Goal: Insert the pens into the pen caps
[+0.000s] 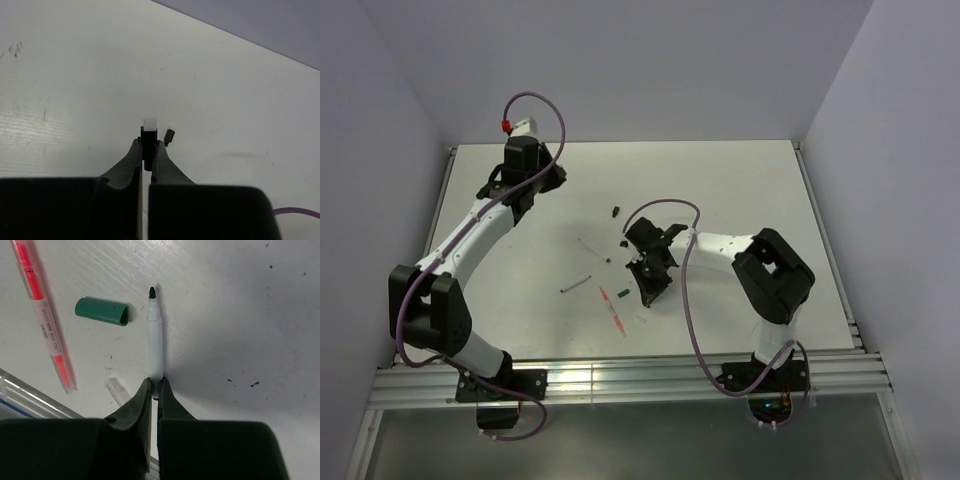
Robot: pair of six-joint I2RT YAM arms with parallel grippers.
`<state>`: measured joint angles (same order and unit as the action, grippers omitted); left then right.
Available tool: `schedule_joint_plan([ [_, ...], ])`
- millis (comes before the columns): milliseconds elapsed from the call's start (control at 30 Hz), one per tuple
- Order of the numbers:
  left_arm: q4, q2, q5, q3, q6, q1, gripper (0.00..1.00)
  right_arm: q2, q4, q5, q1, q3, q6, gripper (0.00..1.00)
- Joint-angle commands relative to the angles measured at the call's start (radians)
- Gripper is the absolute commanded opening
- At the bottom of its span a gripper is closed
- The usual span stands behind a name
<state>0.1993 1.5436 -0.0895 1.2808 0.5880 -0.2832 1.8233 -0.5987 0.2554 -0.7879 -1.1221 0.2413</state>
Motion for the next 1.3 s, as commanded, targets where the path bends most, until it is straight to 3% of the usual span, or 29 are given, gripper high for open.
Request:
schedule_joint_plan([
  [0,-0.073,-0.068,0.086,-0.028,-0.01,0.015,0.0,0.009,0.014,-0.067,0.004,-0.013,-0.033,0.0],
  [167,-0.129,-0.1,0.487,-0.021,0.006,0.102,0.0,-0.191,0.017,-0.058,0.105,-0.076,-0.118,0.0],
  [300,-0.282,-0.132,0.821,-0.041,0.048,0.159,0.0,-0.294,0.016,0.056,0.19,-0.183,-0.194,0.0],
  [367,-0.488,-0.138,0.995,-0.089,0.19,0.17,0.0,-0.332,0.016,0.114,0.206,-0.252,-0.229,0.0],
  [400,-0.58,-0.142,1.043,-0.11,0.261,0.17,0.0,-0.344,0.017,0.213,0.207,-0.272,-0.231,0.0],
  [433,-0.788,-0.14,1.071,-0.129,0.336,0.17,0.0,-0.355,0.019,0.252,0.207,-0.307,-0.273,0.0],
  [467,-0.861,-0.14,1.091,-0.152,0.461,0.171,0.0,-0.367,0.036,0.287,0.205,-0.323,-0.277,0.0],
  [533,-1.147,-0.157,1.087,-0.185,0.568,0.182,0.0,-0.366,0.039,0.385,0.205,-0.394,-0.261,0.0],
  [667,-1.533,-0.168,1.051,-0.257,0.803,0.187,0.0,-0.358,0.068,0.493,0.203,-0.485,-0.206,0.0],
  [800,-1.716,-0.16,0.959,-0.304,0.973,0.187,0.0,-0.36,0.117,0.565,0.199,-0.512,-0.131,0.0],
  [967,-1.773,-0.158,0.841,-0.369,1.111,0.179,0.0,-0.354,0.12,0.561,0.167,-0.548,-0.12,0.0],
  [1267,-1.736,-0.189,0.749,-0.426,1.151,0.167,0.0,-0.328,0.134,0.599,0.128,-0.571,-0.085,0.0],
])
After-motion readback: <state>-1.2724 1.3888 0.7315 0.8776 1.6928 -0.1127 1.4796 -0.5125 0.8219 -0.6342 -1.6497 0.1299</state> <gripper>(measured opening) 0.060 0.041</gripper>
